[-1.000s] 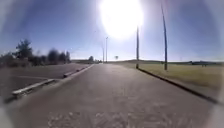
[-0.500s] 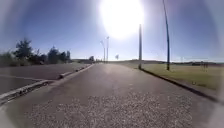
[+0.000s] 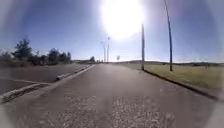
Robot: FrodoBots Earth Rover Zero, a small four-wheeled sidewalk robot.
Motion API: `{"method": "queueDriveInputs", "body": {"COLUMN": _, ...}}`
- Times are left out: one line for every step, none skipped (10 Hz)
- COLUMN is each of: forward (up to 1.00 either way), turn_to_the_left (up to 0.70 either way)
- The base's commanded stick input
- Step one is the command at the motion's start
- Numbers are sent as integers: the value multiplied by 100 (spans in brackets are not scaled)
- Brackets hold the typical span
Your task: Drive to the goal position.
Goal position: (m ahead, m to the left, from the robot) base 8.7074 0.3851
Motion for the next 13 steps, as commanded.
{"method": "queueDriveInputs", "body": {"forward": 100, "turn_to_the_left": 0}}
{"method": "queueDriveInputs", "body": {"forward": 100, "turn_to_the_left": 0}}
{"method": "queueDriveInputs", "body": {"forward": 100, "turn_to_the_left": 0}}
{"method": "queueDriveInputs", "body": {"forward": 100, "turn_to_the_left": 0}}
{"method": "queueDriveInputs", "body": {"forward": 100, "turn_to_the_left": 0}}
{"method": "queueDriveInputs", "body": {"forward": 100, "turn_to_the_left": 0}}
{"method": "queueDriveInputs", "body": {"forward": 100, "turn_to_the_left": 0}}
{"method": "queueDriveInputs", "body": {"forward": 100, "turn_to_the_left": 0}}
{"method": "queueDriveInputs", "body": {"forward": 100, "turn_to_the_left": 0}}
{"method": "queueDriveInputs", "body": {"forward": 100, "turn_to_the_left": 0}}
{"method": "queueDriveInputs", "body": {"forward": 100, "turn_to_the_left": 0}}
{"method": "queueDriveInputs", "body": {"forward": 100, "turn_to_the_left": 0}}
{"method": "queueDriveInputs", "body": {"forward": 100, "turn_to_the_left": 0}}
